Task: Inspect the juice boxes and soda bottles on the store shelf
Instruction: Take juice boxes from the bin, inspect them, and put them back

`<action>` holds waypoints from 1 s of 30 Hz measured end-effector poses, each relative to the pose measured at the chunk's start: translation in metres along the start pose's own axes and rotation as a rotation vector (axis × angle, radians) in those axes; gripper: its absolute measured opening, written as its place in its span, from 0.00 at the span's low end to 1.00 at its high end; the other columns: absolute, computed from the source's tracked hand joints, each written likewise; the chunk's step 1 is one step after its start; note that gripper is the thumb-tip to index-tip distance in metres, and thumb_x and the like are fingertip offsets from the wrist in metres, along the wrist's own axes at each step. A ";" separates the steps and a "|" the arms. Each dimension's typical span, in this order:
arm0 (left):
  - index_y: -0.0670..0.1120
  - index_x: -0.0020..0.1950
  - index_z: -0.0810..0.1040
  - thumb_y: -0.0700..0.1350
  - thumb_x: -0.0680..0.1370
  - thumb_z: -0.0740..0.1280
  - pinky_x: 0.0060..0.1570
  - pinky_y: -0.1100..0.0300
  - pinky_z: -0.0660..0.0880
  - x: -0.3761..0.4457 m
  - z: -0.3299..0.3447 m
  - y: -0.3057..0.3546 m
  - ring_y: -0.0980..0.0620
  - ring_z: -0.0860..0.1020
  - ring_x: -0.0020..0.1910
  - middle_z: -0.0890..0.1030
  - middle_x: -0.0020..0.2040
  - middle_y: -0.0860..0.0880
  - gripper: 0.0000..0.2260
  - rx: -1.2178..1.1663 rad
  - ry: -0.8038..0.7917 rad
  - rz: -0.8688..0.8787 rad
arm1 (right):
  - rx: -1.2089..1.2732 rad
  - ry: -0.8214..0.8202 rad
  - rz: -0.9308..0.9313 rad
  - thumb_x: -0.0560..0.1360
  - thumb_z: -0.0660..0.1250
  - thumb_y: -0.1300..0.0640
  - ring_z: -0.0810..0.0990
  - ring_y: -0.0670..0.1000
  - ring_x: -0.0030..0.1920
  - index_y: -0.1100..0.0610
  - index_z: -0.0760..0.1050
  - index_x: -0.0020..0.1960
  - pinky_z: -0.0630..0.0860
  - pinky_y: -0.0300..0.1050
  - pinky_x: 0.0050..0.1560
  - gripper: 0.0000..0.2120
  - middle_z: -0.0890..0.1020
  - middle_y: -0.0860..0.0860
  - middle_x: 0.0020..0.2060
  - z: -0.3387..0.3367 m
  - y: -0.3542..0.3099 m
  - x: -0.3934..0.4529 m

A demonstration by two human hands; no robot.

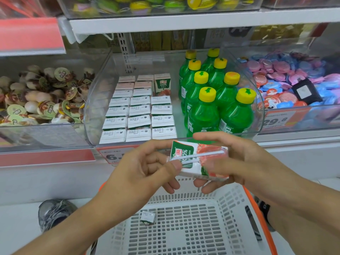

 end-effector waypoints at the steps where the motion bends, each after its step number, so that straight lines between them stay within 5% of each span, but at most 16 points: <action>1: 0.47 0.57 0.79 0.45 0.70 0.71 0.34 0.55 0.80 0.000 -0.001 -0.001 0.41 0.82 0.33 0.83 0.39 0.38 0.16 -0.005 0.010 -0.006 | -0.027 0.008 -0.018 0.68 0.77 0.62 0.86 0.65 0.43 0.50 0.78 0.63 0.84 0.54 0.41 0.25 0.85 0.59 0.50 0.000 -0.003 -0.002; 6: 0.48 0.61 0.79 0.56 0.70 0.72 0.40 0.54 0.82 -0.004 0.000 0.001 0.44 0.84 0.40 0.84 0.46 0.41 0.22 0.057 -0.005 0.044 | -0.022 0.091 -0.035 0.63 0.79 0.50 0.85 0.64 0.33 0.54 0.83 0.53 0.82 0.51 0.32 0.19 0.86 0.55 0.45 -0.005 -0.013 -0.005; 11: 0.59 0.64 0.76 0.48 0.71 0.75 0.52 0.64 0.78 -0.015 0.011 0.011 0.50 0.82 0.56 0.83 0.57 0.50 0.22 0.171 -0.043 0.167 | -0.113 0.116 0.004 0.72 0.67 0.43 0.81 0.57 0.29 0.62 0.83 0.45 0.79 0.49 0.30 0.21 0.85 0.60 0.37 -0.008 -0.006 -0.004; 19: 0.56 0.59 0.80 0.50 0.72 0.73 0.53 0.62 0.79 -0.012 0.009 0.010 0.49 0.82 0.57 0.84 0.56 0.48 0.16 0.097 -0.053 0.170 | -0.064 0.083 -0.054 0.70 0.73 0.48 0.83 0.57 0.37 0.52 0.83 0.52 0.80 0.48 0.35 0.13 0.85 0.56 0.44 0.000 0.001 -0.004; 23: 0.54 0.56 0.82 0.49 0.73 0.72 0.50 0.62 0.80 -0.009 0.001 0.016 0.48 0.83 0.54 0.85 0.53 0.46 0.11 0.057 0.007 0.177 | 0.123 0.033 0.004 0.70 0.71 0.56 0.85 0.63 0.41 0.56 0.84 0.56 0.83 0.49 0.43 0.15 0.83 0.68 0.47 -0.002 -0.001 -0.003; 26: 0.53 0.54 0.82 0.47 0.73 0.69 0.50 0.62 0.80 -0.010 -0.002 0.017 0.48 0.83 0.52 0.85 0.52 0.45 0.11 0.040 0.016 0.167 | 0.135 -0.065 0.001 0.64 0.80 0.53 0.86 0.65 0.45 0.56 0.83 0.59 0.83 0.48 0.45 0.24 0.84 0.68 0.48 0.004 -0.006 -0.004; 30: 0.54 0.54 0.82 0.47 0.73 0.68 0.49 0.66 0.78 -0.012 0.001 0.019 0.51 0.83 0.52 0.86 0.51 0.47 0.10 0.064 -0.001 0.172 | 0.106 -0.038 -0.040 0.63 0.80 0.53 0.86 0.65 0.44 0.55 0.84 0.57 0.83 0.48 0.45 0.23 0.84 0.66 0.48 0.000 -0.005 -0.003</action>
Point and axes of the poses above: each hand's wrist, its own x-axis towards the middle knuckle, its own z-axis out of the palm, y = z × x, the point moved 10 cm from there along x, towards the middle knuckle
